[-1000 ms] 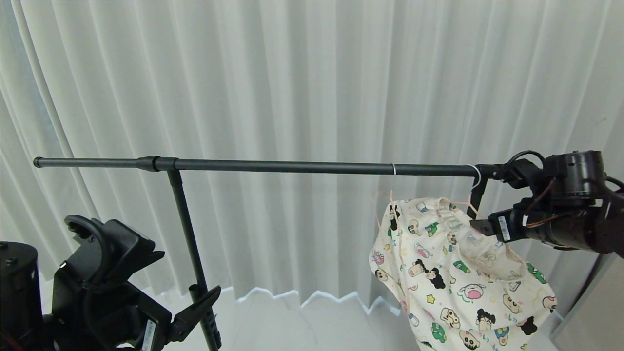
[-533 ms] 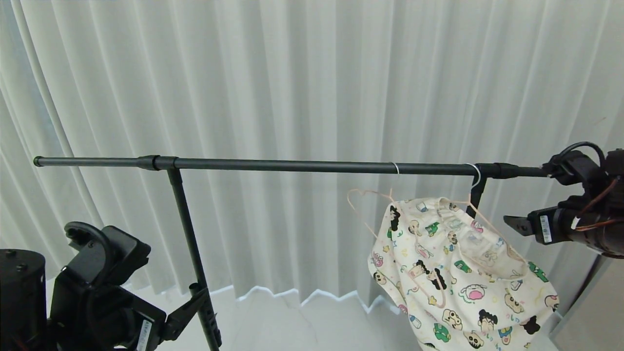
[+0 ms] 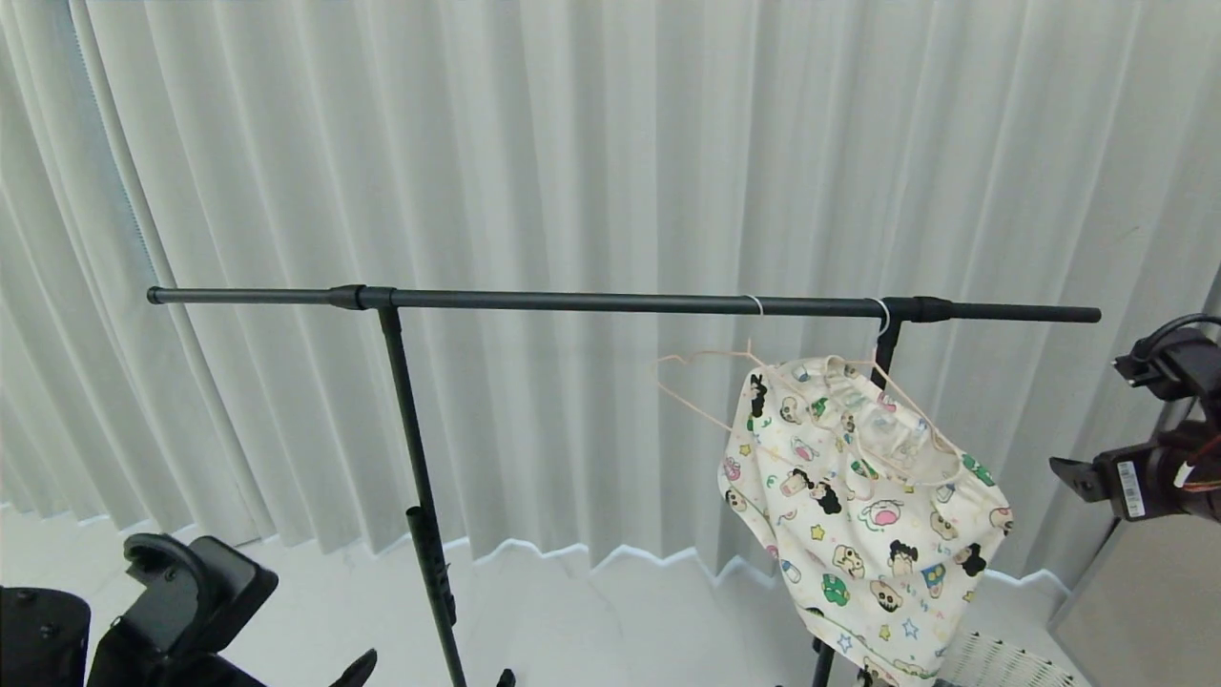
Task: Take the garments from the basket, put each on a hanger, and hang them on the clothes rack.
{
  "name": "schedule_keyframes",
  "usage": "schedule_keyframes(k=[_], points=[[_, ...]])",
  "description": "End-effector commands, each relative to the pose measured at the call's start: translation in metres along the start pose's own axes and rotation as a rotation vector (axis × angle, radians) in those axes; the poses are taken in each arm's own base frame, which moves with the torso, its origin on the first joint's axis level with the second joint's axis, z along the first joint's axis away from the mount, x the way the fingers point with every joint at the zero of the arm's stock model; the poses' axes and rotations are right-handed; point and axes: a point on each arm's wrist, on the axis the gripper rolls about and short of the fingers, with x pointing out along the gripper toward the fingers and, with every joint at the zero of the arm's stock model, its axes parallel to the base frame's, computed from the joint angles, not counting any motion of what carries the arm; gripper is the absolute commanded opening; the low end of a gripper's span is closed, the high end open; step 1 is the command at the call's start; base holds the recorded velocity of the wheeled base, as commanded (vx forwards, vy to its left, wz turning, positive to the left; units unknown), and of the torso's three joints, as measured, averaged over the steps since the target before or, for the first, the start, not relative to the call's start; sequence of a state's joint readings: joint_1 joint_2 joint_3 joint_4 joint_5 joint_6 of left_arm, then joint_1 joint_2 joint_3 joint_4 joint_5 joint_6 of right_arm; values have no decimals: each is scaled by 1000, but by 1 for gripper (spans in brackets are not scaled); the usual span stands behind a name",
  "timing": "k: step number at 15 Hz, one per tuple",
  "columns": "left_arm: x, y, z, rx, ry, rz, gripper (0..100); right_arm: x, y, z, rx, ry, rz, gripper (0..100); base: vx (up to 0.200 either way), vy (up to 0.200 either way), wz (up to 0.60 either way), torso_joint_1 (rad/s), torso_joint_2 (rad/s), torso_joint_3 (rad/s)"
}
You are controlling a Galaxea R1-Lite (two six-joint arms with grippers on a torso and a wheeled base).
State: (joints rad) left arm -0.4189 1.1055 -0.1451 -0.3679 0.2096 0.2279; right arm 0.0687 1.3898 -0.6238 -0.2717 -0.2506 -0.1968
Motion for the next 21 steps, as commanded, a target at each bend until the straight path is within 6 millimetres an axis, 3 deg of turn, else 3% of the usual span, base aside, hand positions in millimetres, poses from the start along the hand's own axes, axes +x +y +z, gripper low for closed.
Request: schedule_keyframes(k=[1,7,12,21], points=[[-8,-1,-28,-16,45,26,100,-2,1,-14,-11,44,-32,100,-200,0,0,2,7,-2],[-38,-6,-73,-93,172,10,100,-3,3,-35,-32,112,-78,100,-167,0,0,4,4,4],[-37,-6,-73,-99,178,0,100,-5,4,-41,-39,132,-102,100,0,0,0,-20,51,25],[-36,-7,-72,-106,181,-26,100,-11,3,-47,-88,135,-102,100,0,0,0,-243,510,259]])
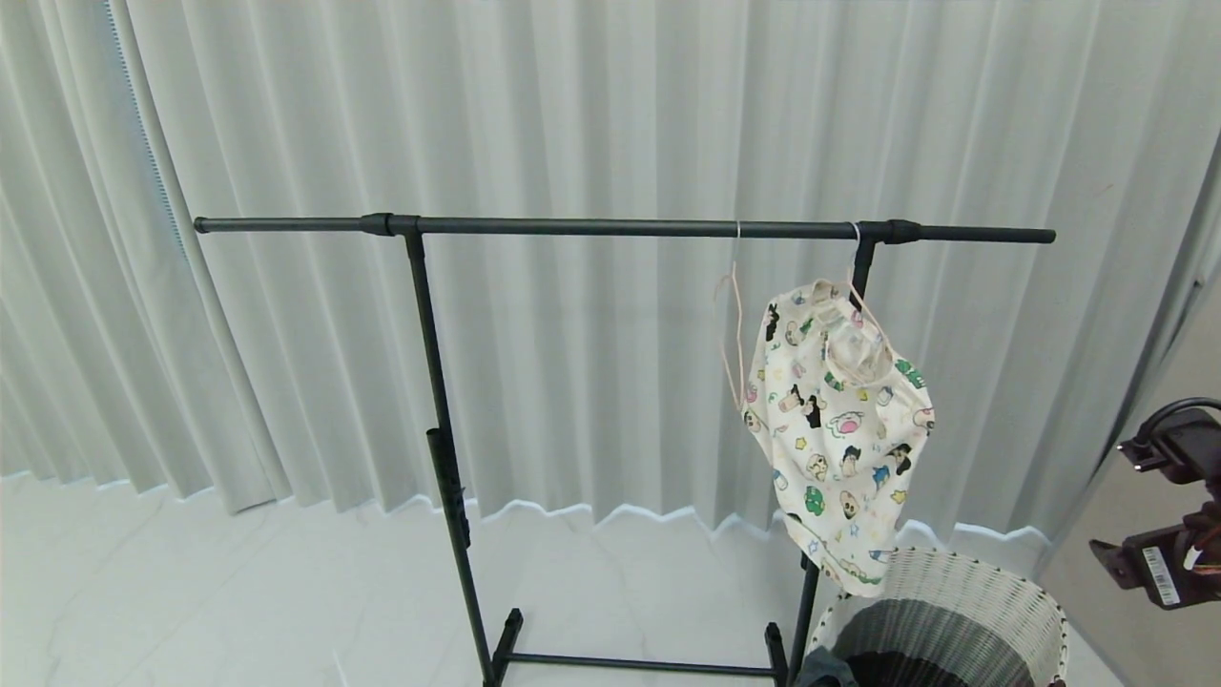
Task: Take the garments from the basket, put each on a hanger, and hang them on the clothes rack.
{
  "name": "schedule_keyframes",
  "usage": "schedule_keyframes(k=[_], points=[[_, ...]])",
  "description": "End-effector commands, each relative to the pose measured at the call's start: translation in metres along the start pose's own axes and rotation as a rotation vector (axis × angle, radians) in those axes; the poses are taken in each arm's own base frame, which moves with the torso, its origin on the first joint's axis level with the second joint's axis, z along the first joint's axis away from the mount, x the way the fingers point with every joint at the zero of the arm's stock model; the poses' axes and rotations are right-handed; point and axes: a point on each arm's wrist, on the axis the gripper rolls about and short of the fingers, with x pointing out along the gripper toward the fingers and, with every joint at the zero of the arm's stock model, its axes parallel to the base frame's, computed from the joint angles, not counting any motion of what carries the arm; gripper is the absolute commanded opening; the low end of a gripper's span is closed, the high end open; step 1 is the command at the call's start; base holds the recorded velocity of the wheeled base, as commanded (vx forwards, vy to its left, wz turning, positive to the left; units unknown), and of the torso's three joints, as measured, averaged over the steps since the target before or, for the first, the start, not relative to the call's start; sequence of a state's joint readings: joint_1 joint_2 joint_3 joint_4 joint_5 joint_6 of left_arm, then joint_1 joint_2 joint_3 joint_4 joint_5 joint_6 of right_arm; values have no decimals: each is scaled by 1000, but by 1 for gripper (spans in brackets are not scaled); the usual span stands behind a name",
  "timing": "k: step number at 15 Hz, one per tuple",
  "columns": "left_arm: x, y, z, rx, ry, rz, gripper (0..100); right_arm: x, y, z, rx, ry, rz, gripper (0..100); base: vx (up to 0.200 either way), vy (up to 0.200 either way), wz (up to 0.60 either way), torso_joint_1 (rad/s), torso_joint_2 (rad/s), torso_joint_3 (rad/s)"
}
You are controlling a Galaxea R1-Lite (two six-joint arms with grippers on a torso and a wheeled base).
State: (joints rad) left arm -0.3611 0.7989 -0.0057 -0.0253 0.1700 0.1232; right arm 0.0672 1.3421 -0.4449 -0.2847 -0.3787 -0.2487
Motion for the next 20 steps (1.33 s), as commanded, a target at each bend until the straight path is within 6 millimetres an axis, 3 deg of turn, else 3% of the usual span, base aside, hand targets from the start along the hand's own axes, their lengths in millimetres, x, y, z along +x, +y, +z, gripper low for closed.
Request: schedule_keyframes(k=[1,20], points=[[0,0,0,-6,4,0,100,-1,-1,-1,-1,-3,-2,100,0,0,0,-246,510,256],[0,0,0,-28,4,-26,100,-4,1,-21,-59,45,-4,100,0,0,0,-220,448,223]])
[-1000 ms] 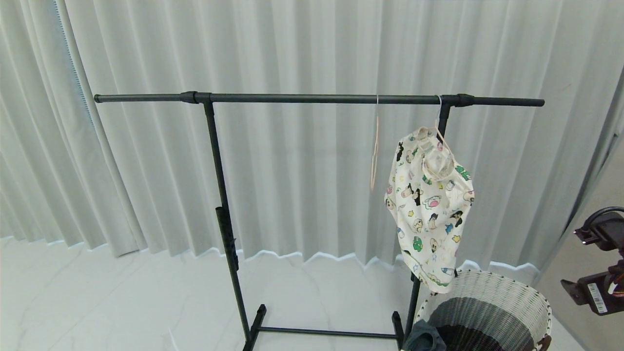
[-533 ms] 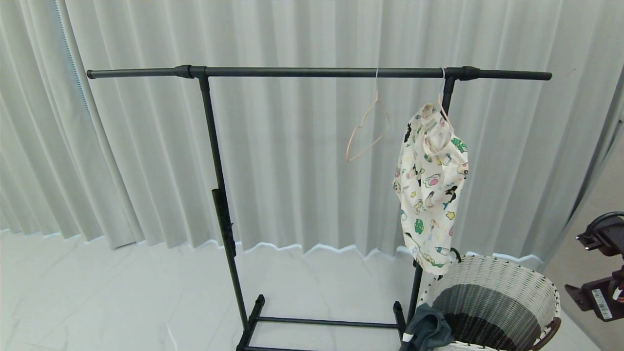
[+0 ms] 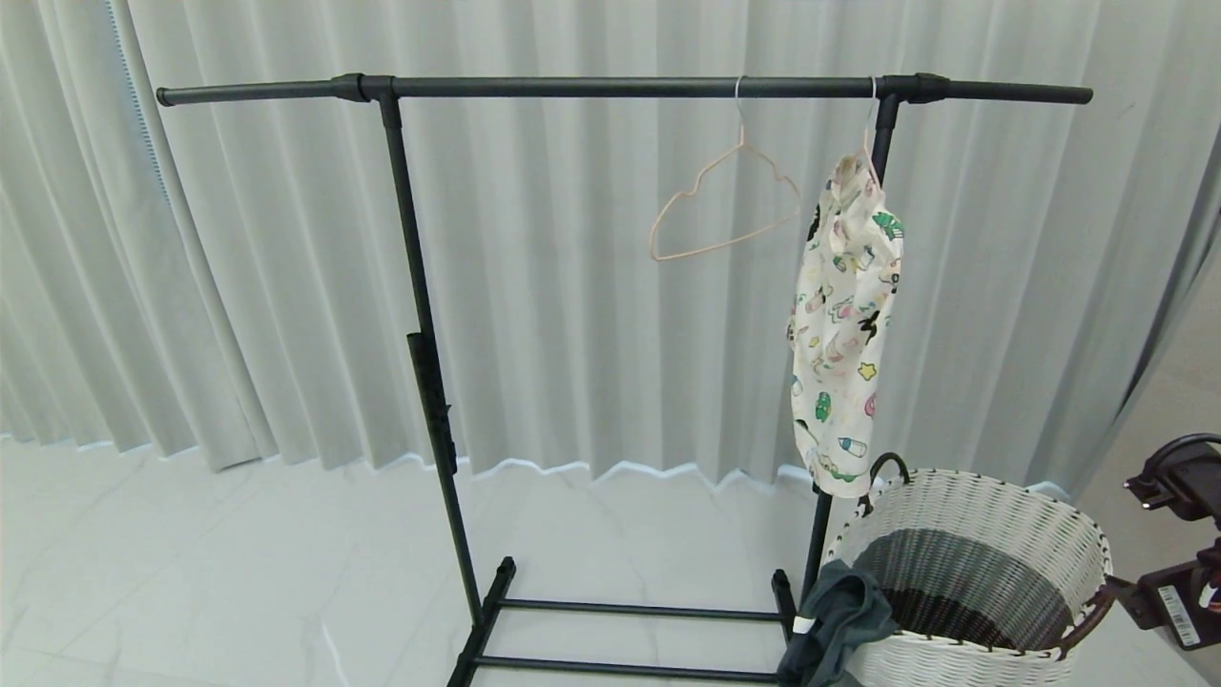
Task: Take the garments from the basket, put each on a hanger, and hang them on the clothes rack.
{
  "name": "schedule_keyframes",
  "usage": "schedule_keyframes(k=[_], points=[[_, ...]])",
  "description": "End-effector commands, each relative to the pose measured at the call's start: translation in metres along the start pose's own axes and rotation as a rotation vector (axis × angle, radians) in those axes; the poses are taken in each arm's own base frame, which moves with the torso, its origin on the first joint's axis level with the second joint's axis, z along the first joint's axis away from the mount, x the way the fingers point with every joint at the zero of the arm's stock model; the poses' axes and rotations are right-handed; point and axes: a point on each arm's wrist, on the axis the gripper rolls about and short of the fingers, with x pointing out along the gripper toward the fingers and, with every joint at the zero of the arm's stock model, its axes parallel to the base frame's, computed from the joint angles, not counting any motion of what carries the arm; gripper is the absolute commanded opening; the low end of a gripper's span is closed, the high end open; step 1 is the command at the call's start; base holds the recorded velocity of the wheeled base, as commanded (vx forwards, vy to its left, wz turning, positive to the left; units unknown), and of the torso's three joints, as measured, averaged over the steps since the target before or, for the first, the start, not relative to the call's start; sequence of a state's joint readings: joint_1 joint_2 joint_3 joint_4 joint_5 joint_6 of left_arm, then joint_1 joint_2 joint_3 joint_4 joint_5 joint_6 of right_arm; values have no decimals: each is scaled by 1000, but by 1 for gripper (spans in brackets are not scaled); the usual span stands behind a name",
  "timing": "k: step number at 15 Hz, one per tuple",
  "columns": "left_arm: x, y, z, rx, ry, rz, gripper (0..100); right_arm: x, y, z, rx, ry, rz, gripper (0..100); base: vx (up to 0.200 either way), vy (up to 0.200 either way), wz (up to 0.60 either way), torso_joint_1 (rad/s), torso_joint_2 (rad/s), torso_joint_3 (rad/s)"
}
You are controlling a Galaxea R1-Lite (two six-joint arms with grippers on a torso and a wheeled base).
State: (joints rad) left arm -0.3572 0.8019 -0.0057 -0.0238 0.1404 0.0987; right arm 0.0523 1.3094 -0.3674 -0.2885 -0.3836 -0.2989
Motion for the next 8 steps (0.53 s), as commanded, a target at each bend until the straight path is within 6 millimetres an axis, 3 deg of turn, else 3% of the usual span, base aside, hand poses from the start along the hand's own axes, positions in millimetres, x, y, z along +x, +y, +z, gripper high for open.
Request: schedule_keyframes(k=[1,8], points=[[0,0,0,-4,3,1,100,0,0,0,-2,1,1,100,0,0,0,-46,183,85],[0,0,0,-8,-1,-1,100,-6,1,-7,-21,-5,2,100,0,0,0,-7,28,19]])
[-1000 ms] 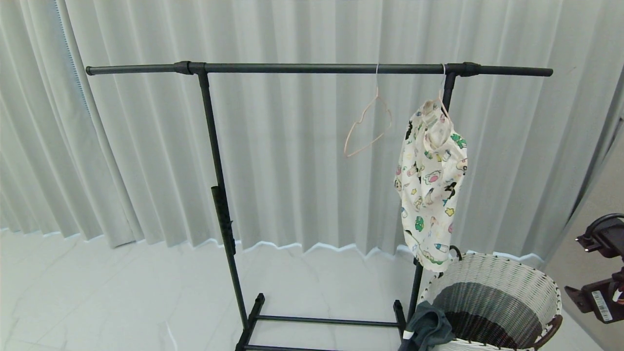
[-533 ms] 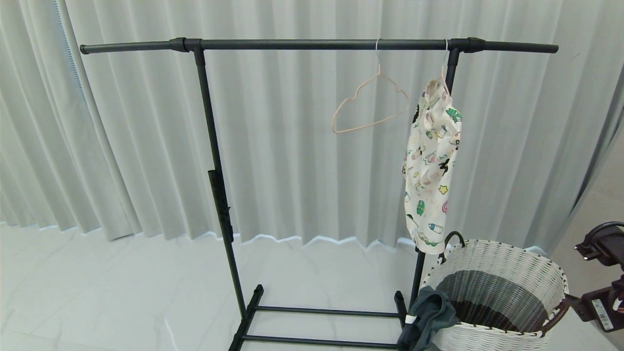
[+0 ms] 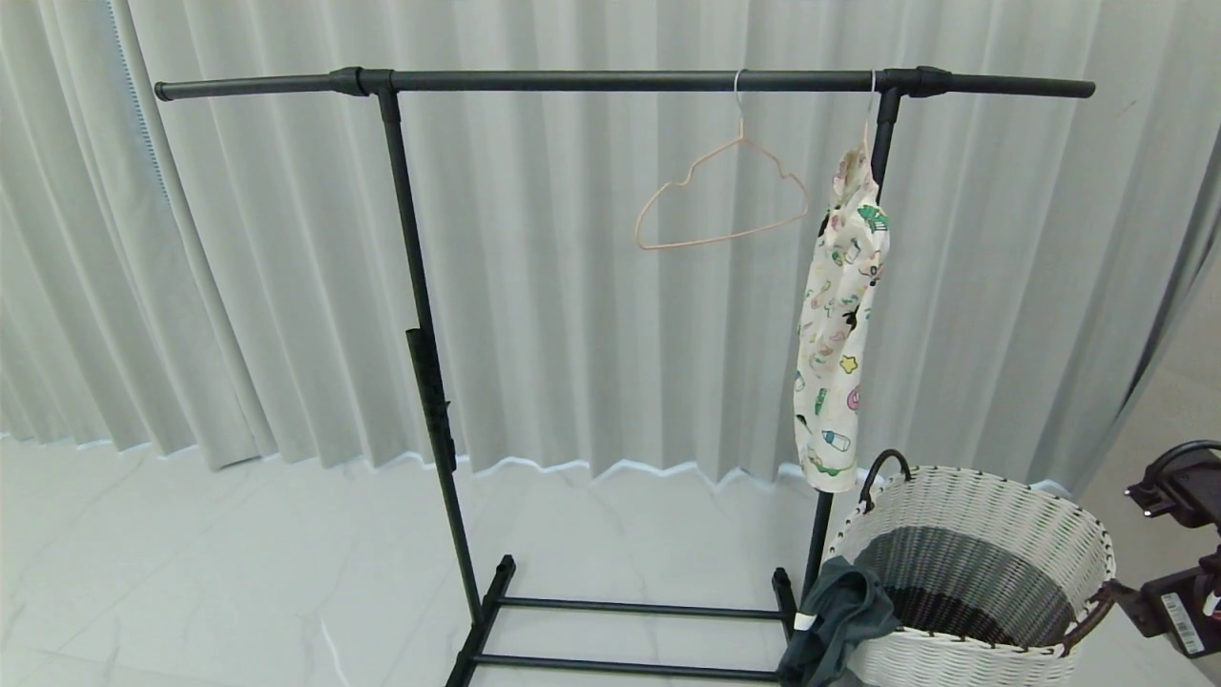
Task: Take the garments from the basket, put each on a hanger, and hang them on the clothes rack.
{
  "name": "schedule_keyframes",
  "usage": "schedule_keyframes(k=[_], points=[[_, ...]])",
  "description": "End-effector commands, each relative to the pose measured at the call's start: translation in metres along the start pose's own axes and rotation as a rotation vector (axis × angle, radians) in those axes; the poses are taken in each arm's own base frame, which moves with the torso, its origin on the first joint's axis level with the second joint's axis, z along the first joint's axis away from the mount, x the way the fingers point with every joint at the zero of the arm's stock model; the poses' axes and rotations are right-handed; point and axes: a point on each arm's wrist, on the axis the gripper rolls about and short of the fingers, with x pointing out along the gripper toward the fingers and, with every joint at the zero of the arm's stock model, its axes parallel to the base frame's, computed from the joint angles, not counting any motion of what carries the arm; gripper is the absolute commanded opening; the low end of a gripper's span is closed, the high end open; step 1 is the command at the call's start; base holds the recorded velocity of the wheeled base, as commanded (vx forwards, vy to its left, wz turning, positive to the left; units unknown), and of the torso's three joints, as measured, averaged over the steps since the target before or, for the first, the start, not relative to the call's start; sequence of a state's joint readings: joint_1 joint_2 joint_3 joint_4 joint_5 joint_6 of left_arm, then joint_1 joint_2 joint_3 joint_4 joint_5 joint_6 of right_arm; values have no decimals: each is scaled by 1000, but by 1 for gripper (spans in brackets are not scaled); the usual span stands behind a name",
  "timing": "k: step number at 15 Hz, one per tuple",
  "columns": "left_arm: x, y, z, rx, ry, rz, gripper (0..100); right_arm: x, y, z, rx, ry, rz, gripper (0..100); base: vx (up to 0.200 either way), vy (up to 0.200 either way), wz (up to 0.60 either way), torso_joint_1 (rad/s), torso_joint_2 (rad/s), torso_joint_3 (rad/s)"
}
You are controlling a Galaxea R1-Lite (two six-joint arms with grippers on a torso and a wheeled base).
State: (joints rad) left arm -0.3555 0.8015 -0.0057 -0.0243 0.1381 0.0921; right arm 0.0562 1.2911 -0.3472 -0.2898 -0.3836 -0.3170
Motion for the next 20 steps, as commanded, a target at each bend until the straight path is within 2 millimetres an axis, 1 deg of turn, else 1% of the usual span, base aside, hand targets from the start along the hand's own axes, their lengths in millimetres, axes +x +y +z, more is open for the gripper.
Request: schedule_keyframes(k=[1,4,11,13,15,17,19,20], points=[[0,0,0,0,-1,0,100,-4,0,-6,-1,-1,-1,100,200,0,0,2,2,2],[0,0,0,0,-3,0,100,-7,0,-10,-1,0,-1,100,200,0,0,-2,7,5],[0,0,0,1,-4,0,100,-6,5,-12,-20,8,20,100,200,0,0,6,4,6],[0,0,0,0,-3,-5,100,-3,15,-9,-32,-30,95,100,200,0,0,2,7,2],[-1,0,0,-1,-9,-18,100,6,24,-12,-49,-35,145,100,200,0,0,2,7,0],[0,0,0,-1,-8,-18,100,10,37,-21,-87,-32,247,100,0,0,0,0,0,0],[-1,0,0,-2,-20,-17,100,10,53,-22,-145,-45,404,100,0,0,0,0,0,0],[-3,0,-1,-4,-38,-20,100,13,62,-22,-179,-29,452,100,0,0,0,0,0,0]])
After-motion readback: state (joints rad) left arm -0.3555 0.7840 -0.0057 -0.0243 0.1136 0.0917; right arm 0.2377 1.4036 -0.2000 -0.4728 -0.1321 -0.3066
